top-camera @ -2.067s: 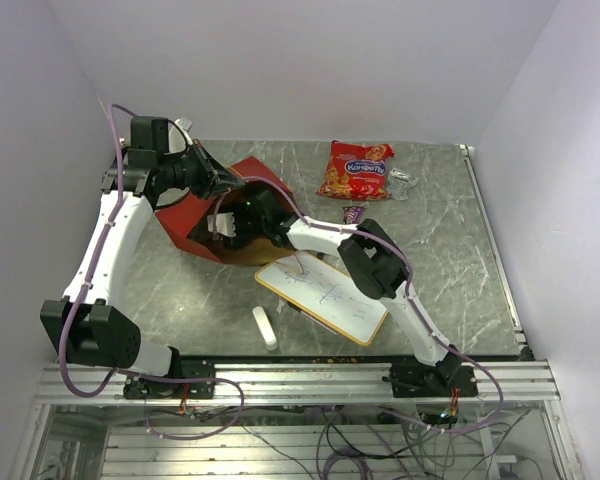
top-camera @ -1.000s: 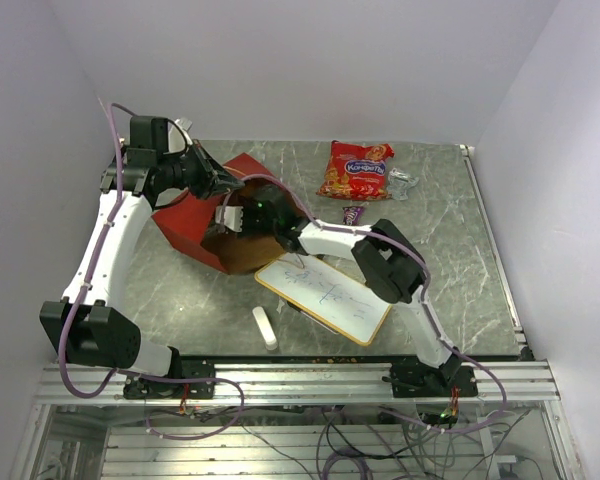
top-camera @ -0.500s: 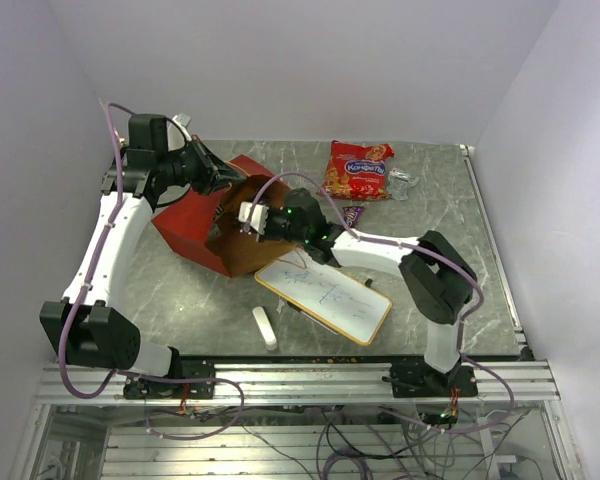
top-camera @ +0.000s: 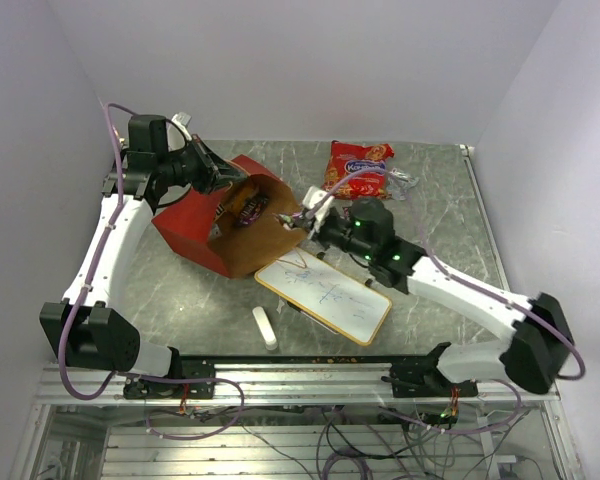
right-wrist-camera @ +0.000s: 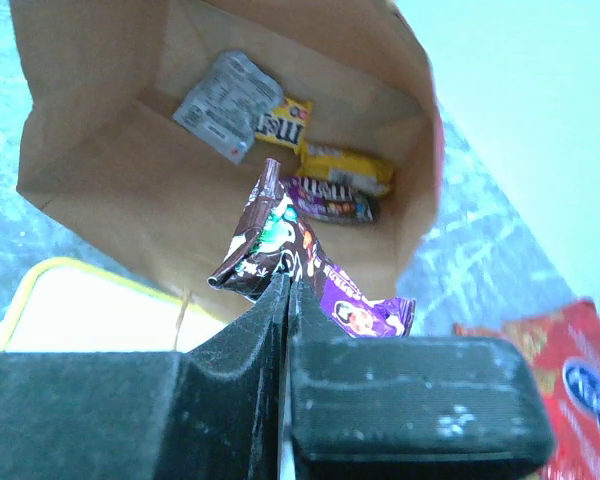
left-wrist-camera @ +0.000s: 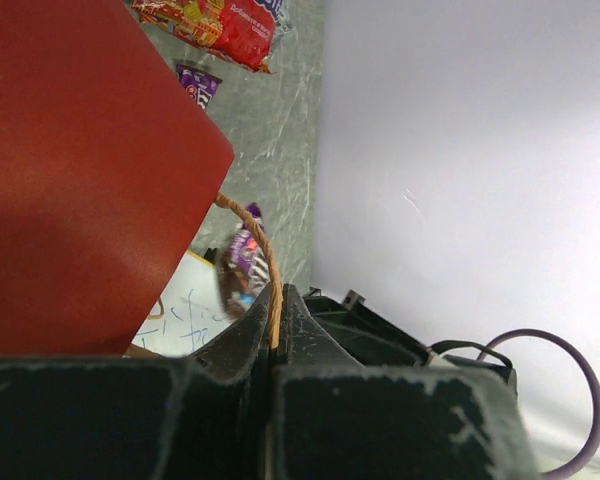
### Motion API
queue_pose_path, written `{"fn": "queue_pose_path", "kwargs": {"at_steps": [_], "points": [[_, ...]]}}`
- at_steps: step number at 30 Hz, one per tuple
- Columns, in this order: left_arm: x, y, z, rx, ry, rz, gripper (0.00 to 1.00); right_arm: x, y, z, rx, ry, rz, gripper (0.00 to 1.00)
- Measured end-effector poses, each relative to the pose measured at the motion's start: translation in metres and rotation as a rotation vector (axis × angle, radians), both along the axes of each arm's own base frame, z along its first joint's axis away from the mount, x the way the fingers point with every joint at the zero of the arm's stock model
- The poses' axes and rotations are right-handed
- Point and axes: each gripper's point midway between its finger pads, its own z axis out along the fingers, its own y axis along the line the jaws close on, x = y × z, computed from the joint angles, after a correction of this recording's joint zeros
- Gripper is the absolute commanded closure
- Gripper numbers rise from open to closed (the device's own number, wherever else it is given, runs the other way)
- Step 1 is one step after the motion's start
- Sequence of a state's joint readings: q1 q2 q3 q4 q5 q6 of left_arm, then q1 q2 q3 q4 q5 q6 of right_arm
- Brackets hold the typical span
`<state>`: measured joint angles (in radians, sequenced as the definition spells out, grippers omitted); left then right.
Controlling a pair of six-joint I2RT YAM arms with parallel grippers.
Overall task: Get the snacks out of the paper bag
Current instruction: Place the snack at the center of the board.
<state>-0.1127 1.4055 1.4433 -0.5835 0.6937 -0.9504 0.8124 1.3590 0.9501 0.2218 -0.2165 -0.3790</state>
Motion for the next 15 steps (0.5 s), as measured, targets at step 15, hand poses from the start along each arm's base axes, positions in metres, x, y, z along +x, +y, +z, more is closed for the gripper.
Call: {"fn": "queue_pose_path", "kwargs": {"at_steps": [15], "points": [[-0.001,0.0,0.0,0.019,-0.035,-0.029,0.93,0.065,-0.193,-0.034,0.211,0.537,-1.051,1.0]]}}
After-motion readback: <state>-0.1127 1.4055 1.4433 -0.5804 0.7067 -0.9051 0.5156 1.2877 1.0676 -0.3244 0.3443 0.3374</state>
